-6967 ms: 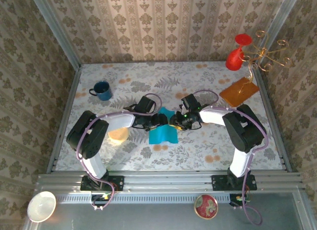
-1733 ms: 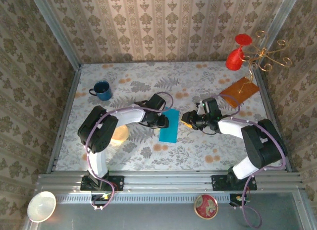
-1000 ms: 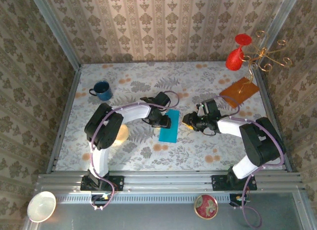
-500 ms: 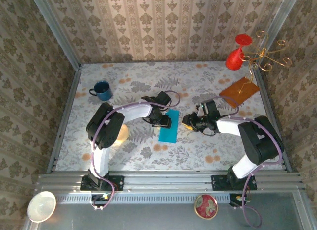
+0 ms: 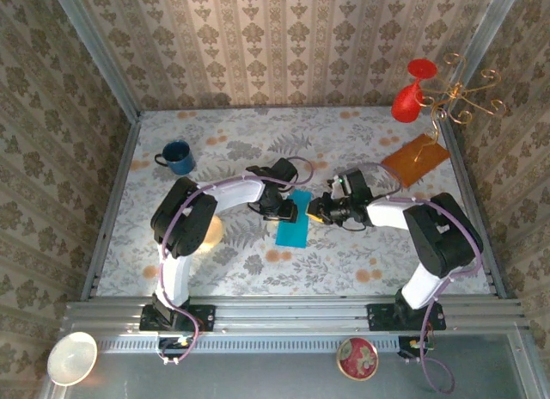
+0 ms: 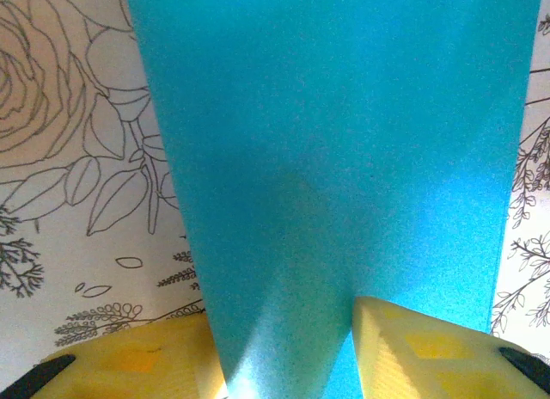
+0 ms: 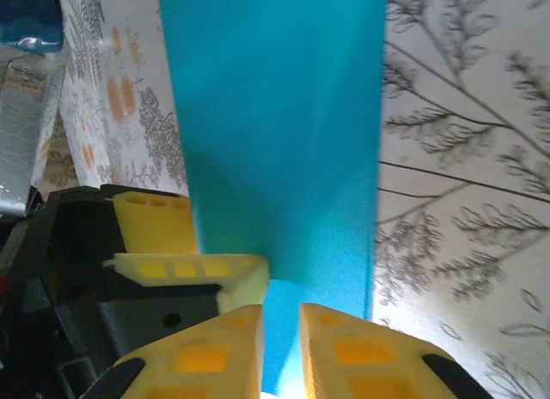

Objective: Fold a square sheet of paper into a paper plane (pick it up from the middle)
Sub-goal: Hold the square sheet of paper at the center of the table.

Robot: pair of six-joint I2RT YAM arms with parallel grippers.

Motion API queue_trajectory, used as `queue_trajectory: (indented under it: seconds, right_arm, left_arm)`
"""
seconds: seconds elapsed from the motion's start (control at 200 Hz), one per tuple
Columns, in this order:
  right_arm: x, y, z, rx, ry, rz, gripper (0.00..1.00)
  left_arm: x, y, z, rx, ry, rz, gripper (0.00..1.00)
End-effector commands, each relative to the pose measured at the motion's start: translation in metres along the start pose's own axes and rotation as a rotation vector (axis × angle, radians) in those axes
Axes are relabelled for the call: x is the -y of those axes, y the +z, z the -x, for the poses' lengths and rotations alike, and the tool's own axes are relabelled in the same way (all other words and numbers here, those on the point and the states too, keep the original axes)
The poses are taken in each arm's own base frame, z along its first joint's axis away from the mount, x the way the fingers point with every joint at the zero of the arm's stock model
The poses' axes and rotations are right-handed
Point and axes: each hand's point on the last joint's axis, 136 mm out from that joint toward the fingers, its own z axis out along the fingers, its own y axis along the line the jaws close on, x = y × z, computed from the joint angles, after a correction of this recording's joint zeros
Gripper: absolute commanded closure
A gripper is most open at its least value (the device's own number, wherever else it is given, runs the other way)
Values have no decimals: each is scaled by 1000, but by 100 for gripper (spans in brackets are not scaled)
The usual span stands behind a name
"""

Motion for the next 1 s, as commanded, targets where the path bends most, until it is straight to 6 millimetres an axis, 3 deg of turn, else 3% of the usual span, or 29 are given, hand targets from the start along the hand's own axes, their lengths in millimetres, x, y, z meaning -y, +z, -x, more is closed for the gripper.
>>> queue_trajectory:
  seconds: [0.0, 0.99]
  right_arm:
    - [-4, 10, -4, -32, -18, 9, 80]
    - [13, 26, -8, -58, 22, -51, 85]
  left_arm:
    - [-53, 80, -70, -250, -22, 164, 53]
    - [-58, 87, -79, -282, -29, 171, 52]
